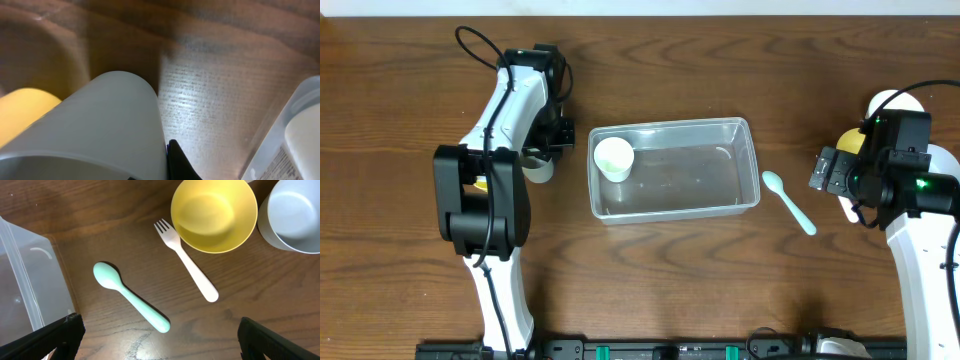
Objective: Pack container
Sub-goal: 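Move the left gripper back and grasp the grey cup, then place the grey cup inside the clear box with the left gripper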
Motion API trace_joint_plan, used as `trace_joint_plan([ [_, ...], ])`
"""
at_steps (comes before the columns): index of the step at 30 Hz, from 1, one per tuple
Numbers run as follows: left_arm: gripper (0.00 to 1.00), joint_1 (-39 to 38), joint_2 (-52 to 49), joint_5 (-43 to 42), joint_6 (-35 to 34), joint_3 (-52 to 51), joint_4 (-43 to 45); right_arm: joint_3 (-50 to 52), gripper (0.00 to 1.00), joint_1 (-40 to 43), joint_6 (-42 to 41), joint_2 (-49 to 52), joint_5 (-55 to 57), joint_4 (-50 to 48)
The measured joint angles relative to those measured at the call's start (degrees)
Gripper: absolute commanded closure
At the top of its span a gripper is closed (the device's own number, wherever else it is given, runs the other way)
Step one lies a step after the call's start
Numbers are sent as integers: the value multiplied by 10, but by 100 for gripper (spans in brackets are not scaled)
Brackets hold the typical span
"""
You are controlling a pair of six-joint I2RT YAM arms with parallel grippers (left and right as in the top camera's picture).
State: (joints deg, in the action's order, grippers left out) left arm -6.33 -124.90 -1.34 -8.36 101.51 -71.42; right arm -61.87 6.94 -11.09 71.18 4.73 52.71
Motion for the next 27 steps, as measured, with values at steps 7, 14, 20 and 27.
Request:
trace_joint_plan([
  [7,94,-17,89,0,0,2,-52,0,1,0,0,0,0,0],
  [14,94,-131,293,-5,3,28,-62,0,1,0,0,0,0,0],
  [20,94,-249,338,-16,29,23,-58,0,1,0,0,0,0,0],
  [27,94,-301,294,-17,54,-109,20,0,1,0,0,0,0,0],
])
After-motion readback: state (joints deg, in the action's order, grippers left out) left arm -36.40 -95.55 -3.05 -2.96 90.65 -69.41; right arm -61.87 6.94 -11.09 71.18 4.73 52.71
